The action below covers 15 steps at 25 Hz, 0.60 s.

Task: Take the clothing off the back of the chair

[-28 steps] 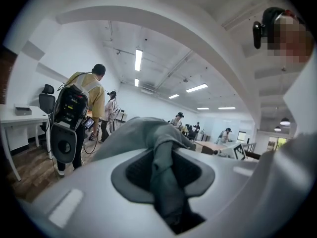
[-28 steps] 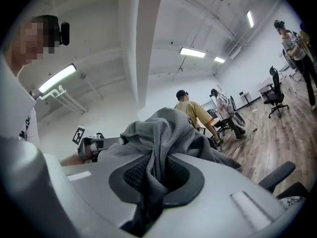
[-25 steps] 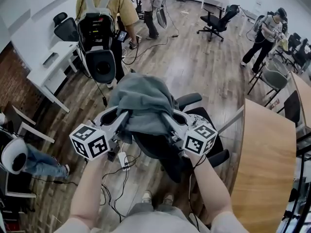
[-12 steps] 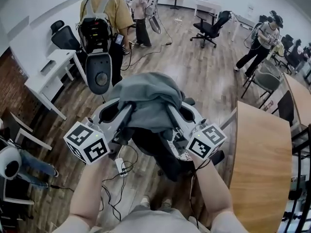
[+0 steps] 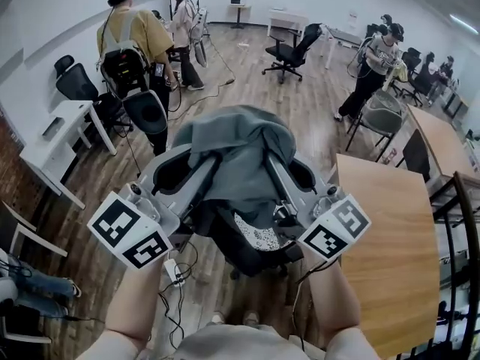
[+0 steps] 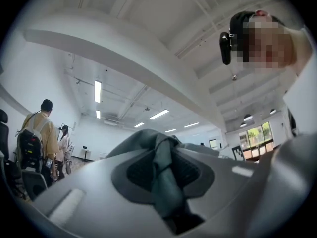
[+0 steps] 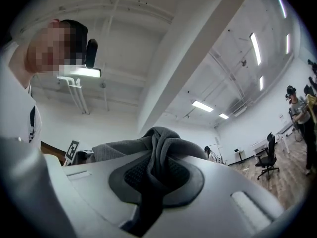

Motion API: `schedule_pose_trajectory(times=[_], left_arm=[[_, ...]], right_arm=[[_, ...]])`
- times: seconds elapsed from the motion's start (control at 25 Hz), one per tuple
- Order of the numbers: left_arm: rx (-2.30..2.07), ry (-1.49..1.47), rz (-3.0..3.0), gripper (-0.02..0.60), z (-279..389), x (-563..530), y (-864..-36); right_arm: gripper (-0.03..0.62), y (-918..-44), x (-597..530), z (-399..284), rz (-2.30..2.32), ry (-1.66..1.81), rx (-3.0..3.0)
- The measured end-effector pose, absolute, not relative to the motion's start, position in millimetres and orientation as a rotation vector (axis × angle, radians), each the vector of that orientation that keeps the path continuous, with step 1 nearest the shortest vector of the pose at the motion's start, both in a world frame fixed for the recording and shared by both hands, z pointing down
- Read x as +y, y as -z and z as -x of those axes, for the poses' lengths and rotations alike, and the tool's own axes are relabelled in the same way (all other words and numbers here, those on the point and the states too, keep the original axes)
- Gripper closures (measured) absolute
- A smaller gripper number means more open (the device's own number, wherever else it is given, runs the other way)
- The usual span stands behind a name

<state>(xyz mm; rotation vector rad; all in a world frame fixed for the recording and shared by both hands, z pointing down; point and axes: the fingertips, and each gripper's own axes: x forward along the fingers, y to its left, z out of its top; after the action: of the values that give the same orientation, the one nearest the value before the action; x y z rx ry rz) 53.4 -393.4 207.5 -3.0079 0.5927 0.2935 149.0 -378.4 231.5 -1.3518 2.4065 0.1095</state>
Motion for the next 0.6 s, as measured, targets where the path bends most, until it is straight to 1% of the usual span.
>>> schedule_pose_trajectory(times=[0.28,0.48,0.6], left_arm=[[0.356,-0.394,3.012,0.503,-83.4,-342.8,-176.3],[0.214,-0.447,3.013,0.502,-93.2,-314.9,-155.2],[0.113,-0.473,3.014,0.502,-123.0,-280.0,-151.0]], right_arm=[[0.562,-193.0,-309.8,-172.4,1.514,-0.257,2.329],[0.562,-164.6,-270.8,-179.4,1.636,-0.377,2.288],[0.562,-159.4,-229.6,-207.0,1.721,-0.433,2.249]])
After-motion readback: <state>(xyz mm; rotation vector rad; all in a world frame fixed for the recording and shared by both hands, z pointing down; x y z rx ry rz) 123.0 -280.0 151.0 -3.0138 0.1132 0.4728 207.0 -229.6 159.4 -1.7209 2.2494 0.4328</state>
